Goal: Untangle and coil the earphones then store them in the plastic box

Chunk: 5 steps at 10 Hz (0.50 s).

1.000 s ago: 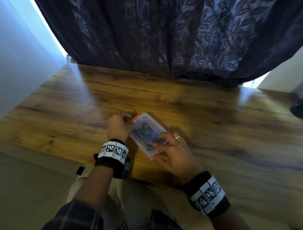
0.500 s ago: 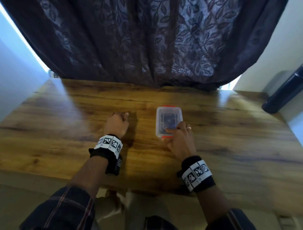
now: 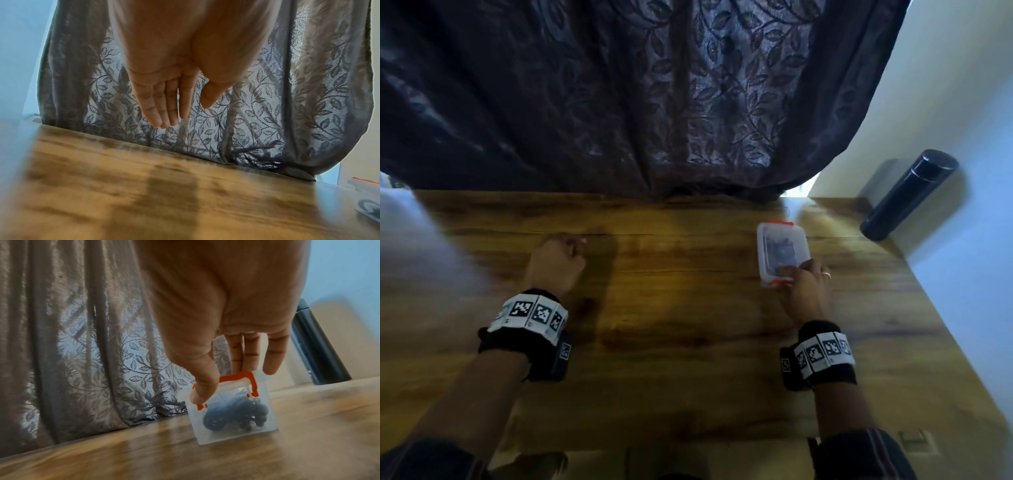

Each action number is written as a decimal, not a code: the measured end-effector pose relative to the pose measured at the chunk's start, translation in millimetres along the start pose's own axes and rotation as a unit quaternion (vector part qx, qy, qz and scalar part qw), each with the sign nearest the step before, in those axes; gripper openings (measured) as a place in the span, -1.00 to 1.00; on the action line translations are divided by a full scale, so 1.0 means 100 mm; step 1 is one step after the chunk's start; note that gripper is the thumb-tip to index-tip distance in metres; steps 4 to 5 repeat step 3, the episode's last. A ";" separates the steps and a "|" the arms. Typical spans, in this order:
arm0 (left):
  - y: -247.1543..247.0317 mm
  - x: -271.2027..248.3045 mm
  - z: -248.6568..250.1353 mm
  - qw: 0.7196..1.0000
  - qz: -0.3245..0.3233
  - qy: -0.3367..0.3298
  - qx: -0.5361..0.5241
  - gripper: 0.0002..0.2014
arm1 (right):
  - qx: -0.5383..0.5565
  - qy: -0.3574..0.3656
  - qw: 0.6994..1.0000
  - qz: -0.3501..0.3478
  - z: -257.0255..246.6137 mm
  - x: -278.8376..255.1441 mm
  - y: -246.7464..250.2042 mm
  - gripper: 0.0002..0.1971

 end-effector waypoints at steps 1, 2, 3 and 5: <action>0.11 0.26 0.00 1.000 0.007 -0.004 0.018 -0.64 | 0.005 -0.017 1.000 -0.022 -0.06 -0.01 0.05 -0.61; 0.25 0.56 0.00 0.995 0.021 -0.062 0.075 -0.65 | -0.015 -0.016 0.999 -0.025 -0.23 0.00 0.17 -0.57; 0.40 0.77 0.01 0.987 0.088 -0.109 0.074 -0.64 | -0.027 0.034 0.998 -0.042 -0.56 -0.01 0.11 -0.38; 0.40 0.77 0.01 0.987 0.088 -0.109 0.074 -0.64 | -0.027 0.034 0.998 -0.042 -0.56 -0.01 0.11 -0.38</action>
Point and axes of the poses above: each hand's wrist, its own x-axis towards the middle knuckle, its own y-axis out of the back of the hand, z = x × y, the point moved 1 cm from there along x, towards the middle knuckle, and after that the axes turned 12 degrees about -y, right-handed, at the moved point
